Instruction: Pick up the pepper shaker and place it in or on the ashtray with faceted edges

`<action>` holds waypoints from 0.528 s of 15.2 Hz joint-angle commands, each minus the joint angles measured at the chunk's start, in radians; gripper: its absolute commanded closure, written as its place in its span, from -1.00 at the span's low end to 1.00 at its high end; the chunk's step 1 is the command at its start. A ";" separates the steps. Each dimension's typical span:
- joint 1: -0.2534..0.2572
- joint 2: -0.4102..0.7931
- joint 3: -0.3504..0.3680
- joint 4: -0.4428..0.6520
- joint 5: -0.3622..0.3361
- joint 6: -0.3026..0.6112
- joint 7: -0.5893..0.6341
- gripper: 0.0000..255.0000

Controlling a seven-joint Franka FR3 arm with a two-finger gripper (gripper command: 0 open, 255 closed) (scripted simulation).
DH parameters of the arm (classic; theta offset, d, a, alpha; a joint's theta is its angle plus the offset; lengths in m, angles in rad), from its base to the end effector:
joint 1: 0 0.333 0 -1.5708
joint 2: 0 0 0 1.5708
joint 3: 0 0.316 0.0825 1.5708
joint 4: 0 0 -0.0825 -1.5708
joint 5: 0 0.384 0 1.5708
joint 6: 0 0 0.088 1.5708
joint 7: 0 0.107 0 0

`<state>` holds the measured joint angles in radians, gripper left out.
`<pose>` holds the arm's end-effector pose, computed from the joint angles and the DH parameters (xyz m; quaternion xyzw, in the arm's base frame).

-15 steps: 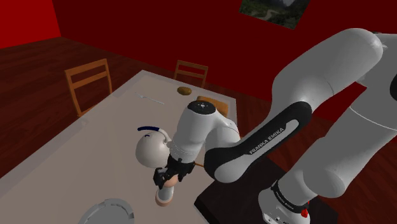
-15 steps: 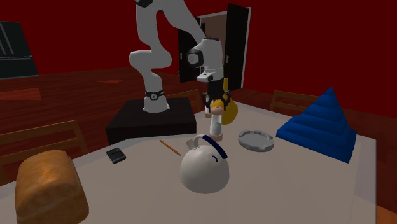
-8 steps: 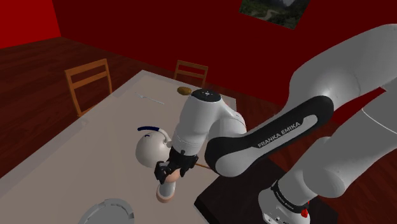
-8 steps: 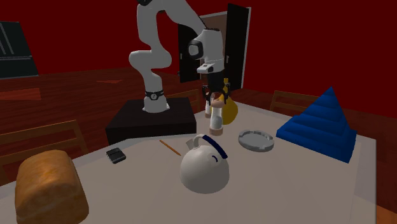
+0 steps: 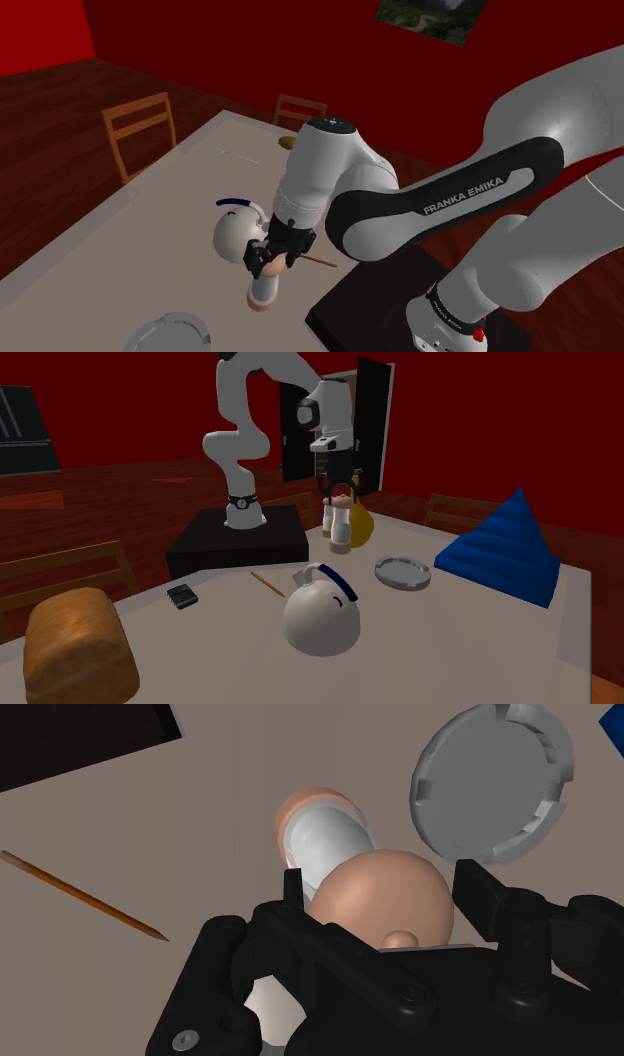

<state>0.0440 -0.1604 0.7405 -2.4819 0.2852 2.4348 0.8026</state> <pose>0.3325 0.3299 0.3406 -0.9916 0.1148 0.0013 0.0592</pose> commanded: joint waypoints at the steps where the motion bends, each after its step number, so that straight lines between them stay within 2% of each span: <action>1: 0.004 -0.018 -0.005 0.003 0.012 -0.019 -0.007 1.00; 5: -0.010 0.102 0.057 0.152 -0.121 -0.058 0.147 1.00; 8: 0.004 0.208 0.085 0.275 -0.239 -0.099 0.269 1.00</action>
<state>0.0424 0.0180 0.8163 -2.2472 0.0828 2.3534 1.0295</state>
